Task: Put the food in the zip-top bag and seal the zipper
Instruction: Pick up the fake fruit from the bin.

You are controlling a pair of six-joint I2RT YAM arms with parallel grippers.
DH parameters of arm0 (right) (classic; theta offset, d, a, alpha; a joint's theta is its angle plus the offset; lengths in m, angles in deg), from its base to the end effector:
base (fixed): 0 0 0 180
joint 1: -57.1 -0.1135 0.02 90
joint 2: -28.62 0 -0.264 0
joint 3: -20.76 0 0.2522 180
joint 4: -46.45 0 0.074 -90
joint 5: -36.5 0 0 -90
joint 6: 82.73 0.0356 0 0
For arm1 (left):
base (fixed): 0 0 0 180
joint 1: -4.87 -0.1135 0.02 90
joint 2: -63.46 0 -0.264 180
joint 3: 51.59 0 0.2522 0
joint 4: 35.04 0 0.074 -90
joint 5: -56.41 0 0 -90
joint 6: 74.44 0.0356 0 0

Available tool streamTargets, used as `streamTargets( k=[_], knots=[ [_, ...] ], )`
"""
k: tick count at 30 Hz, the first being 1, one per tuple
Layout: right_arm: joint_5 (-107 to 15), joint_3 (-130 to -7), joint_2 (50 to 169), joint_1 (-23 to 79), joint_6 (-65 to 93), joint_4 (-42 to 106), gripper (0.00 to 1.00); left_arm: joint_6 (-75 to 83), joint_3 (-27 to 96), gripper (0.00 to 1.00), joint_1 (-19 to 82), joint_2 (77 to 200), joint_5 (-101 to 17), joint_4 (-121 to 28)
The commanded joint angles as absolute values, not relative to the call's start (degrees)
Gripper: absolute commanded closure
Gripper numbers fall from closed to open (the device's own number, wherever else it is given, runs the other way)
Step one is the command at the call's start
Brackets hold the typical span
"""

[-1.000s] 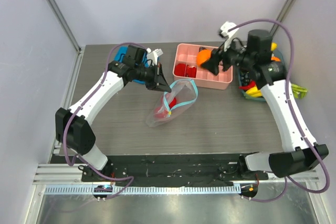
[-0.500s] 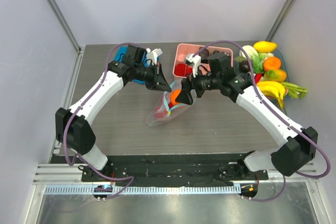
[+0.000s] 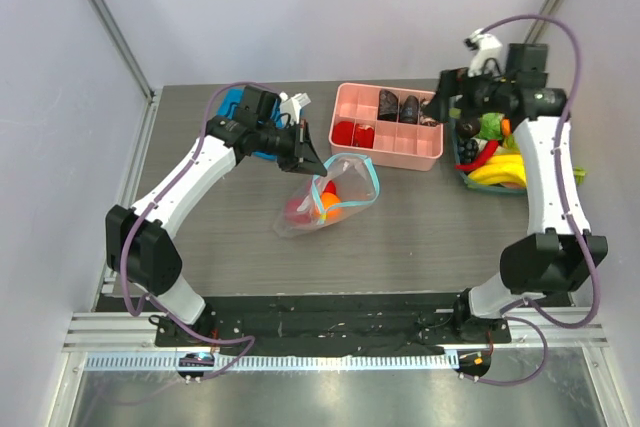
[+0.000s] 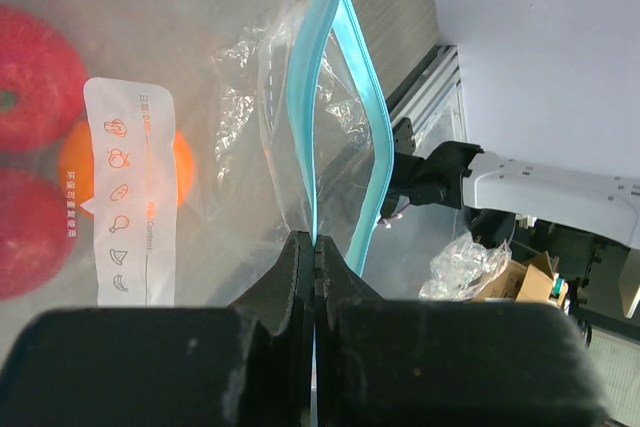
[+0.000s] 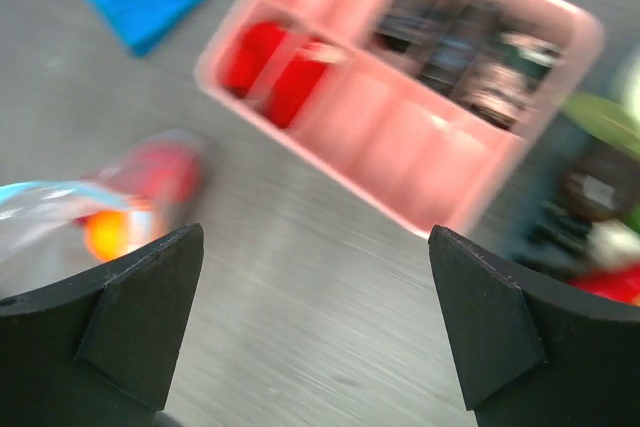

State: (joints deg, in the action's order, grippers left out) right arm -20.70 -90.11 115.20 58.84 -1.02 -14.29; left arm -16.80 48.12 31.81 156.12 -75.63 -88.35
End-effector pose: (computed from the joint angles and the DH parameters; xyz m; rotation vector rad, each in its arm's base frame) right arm 0.3182 0.0096 0.4190 -0.4345 2.0938 0.5269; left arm 0.3030 -0.1807 0.3356 0.2676 2.5218 -1.3346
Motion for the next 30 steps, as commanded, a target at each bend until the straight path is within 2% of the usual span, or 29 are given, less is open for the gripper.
streamTargets(
  k=[1,6,10,18,23,30],
  knots=[
    [-24.84,-98.89,118.26,70.34,-7.05,-24.33,0.00,-15.47,50.32,1.00,31.85,154.07,-75.51,-87.65],
    [-28.87,-104.10,121.60,83.18,-12.50,-31.02,0.01,-15.82,50.32,1.00,31.85,153.81,-74.81,-87.30],
    [-35.99,-103.84,123.45,85.31,-16.63,-32.35,0.00,-15.21,50.67,1.00,31.85,154.07,-73.50,-87.47],
    [-42.85,-103.31,131.00,84.79,-21.90,-33.94,0.00,-12.30,51.90,1.00,31.85,154.86,-72.88,-89.67],
    [-49.26,-102.43,132.94,80.67,-22.79,-31.74,0.01,-12.21,52.43,1.00,31.85,155.57,-73.84,-89.06],
    [-64.38,-90.77,129.17,71.44,-32.09,-16.30,0.00,-11.69,50.50,1.00,31.85,155.57,-74.72,-88.70]
  ],
)
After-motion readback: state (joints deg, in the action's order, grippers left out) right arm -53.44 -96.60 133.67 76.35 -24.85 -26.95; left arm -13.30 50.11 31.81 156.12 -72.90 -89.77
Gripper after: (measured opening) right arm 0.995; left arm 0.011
